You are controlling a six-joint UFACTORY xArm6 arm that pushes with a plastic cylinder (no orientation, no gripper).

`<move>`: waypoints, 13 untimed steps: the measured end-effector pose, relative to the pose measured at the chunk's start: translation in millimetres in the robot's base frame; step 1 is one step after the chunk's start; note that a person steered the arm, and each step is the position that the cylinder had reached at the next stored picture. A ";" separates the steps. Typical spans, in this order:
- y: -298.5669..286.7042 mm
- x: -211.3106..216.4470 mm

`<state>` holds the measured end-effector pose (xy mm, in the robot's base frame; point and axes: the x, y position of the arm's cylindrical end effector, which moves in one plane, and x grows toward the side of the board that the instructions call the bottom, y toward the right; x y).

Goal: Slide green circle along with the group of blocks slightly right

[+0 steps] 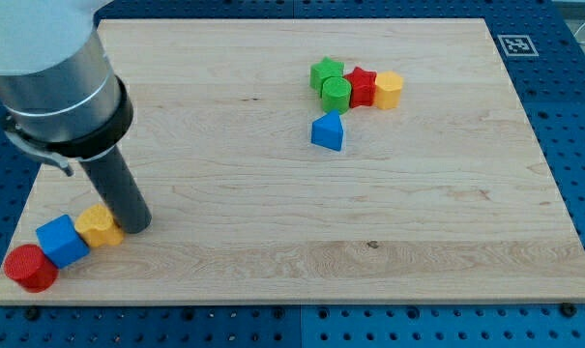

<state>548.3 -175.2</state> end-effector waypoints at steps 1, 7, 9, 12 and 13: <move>-7.6 7.8; 58.9 -92.2; 117.1 -106.5; 157.2 -155.8; 186.2 -163.4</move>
<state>384.9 10.9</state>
